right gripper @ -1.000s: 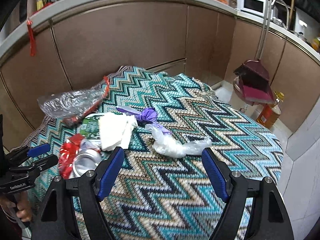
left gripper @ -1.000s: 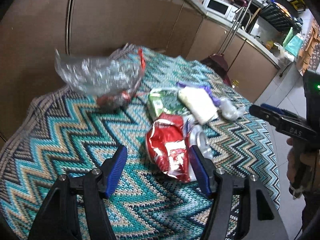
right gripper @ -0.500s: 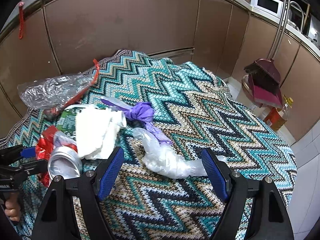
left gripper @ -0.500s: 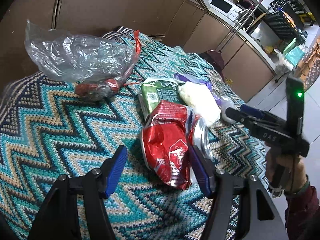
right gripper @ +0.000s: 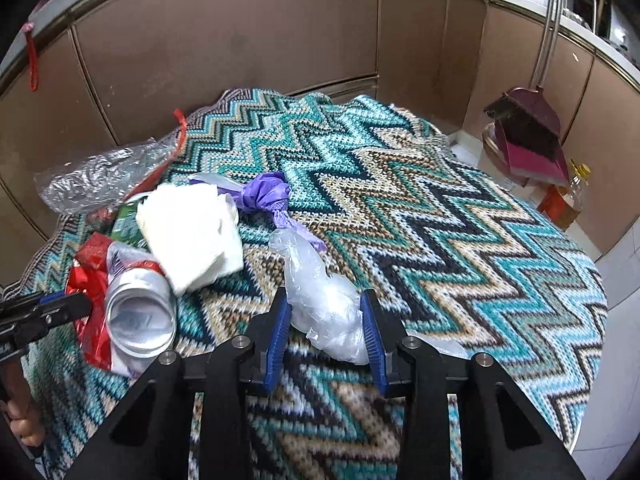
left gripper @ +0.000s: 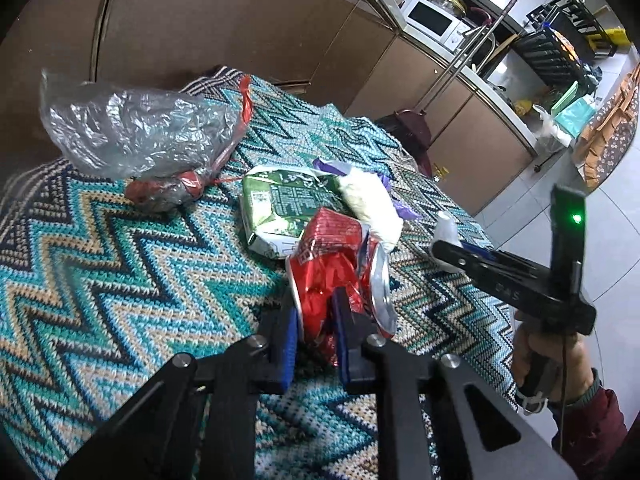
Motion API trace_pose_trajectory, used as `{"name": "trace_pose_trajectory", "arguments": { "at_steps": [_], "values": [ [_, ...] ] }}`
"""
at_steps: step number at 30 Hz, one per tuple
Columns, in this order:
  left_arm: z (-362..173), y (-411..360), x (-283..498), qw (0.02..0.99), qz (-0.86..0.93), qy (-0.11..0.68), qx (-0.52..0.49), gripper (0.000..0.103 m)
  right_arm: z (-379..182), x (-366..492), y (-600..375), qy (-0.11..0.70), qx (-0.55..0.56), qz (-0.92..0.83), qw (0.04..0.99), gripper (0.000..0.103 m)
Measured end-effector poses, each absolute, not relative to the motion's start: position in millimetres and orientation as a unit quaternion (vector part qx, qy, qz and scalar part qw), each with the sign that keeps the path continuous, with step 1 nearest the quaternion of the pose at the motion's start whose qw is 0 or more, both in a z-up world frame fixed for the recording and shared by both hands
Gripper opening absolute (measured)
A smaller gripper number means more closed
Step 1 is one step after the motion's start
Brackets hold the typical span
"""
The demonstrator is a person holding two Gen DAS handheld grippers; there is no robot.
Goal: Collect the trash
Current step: 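Lift red chip bag with left gripper while right lifts crushed can and wrap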
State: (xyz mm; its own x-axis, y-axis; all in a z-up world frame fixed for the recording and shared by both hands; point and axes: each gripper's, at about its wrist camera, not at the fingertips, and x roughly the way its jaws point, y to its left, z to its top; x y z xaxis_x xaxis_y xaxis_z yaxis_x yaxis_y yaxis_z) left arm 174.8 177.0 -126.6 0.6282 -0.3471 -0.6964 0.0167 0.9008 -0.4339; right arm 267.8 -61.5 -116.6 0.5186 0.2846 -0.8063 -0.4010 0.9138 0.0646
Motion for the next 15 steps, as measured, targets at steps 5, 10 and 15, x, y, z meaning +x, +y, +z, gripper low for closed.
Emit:
{"name": "trace_pose_trajectory", "arguments": {
  "at_steps": [5,10,15],
  "values": [
    [-116.0,173.7,158.3,0.886,-0.098,0.411,-0.191,0.015,-102.9,242.6,-75.9,0.439,-0.054,0.198,0.875,0.032],
    [-97.2,167.7,133.6,0.898,-0.093,0.396,-0.168,0.015,-89.3,209.3,-89.4,0.429,-0.041,0.202,0.879,0.032],
    [-76.8,157.8,106.6,0.91,-0.087,0.379,-0.145,0.015,-75.1,176.1,-100.6,0.416,-0.031,0.209,0.884,0.032]
  ]
}}
